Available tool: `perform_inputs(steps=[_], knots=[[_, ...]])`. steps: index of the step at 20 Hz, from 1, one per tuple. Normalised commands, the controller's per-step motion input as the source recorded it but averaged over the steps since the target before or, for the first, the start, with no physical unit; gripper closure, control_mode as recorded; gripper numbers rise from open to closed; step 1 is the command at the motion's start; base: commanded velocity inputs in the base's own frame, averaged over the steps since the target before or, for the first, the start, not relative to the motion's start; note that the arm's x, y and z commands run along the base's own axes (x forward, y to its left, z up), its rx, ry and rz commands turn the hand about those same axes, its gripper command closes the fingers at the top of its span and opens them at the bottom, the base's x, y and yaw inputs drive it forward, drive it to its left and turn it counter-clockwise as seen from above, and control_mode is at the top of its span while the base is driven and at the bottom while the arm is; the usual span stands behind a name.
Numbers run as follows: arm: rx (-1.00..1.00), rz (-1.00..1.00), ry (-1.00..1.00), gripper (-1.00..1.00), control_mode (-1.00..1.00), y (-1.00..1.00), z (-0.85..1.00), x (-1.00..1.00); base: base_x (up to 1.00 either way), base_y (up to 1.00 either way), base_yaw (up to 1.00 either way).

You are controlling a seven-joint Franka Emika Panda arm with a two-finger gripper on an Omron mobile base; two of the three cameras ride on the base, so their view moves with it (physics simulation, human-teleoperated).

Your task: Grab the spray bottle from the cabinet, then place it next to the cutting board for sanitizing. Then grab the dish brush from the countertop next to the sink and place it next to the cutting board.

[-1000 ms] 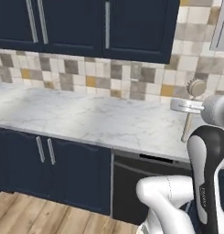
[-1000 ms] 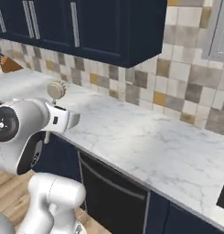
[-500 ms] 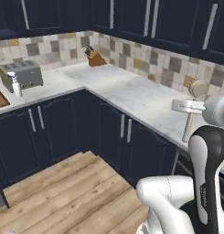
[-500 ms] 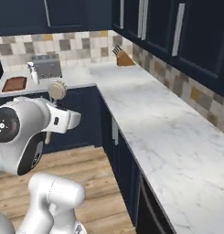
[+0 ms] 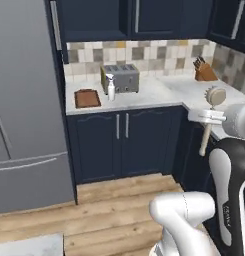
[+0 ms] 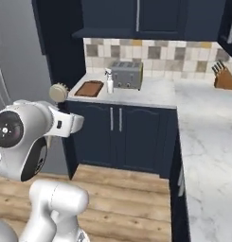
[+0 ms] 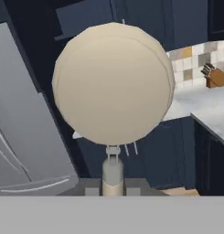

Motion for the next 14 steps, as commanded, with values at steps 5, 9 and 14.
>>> perform_inputs(steps=[5,9,14], knots=[[0.0,0.0,0.0,1.0,1.0,0.0,0.0,0.0,1.0,0.3,0.38],[0.0,0.0,0.0,1.0,1.0,0.0,0.0,0.0,1.0,0.01,0.25],[0.0,0.0,0.0,1.0,1.0,0.0,0.0,0.0,1.0,0.07,0.05]])
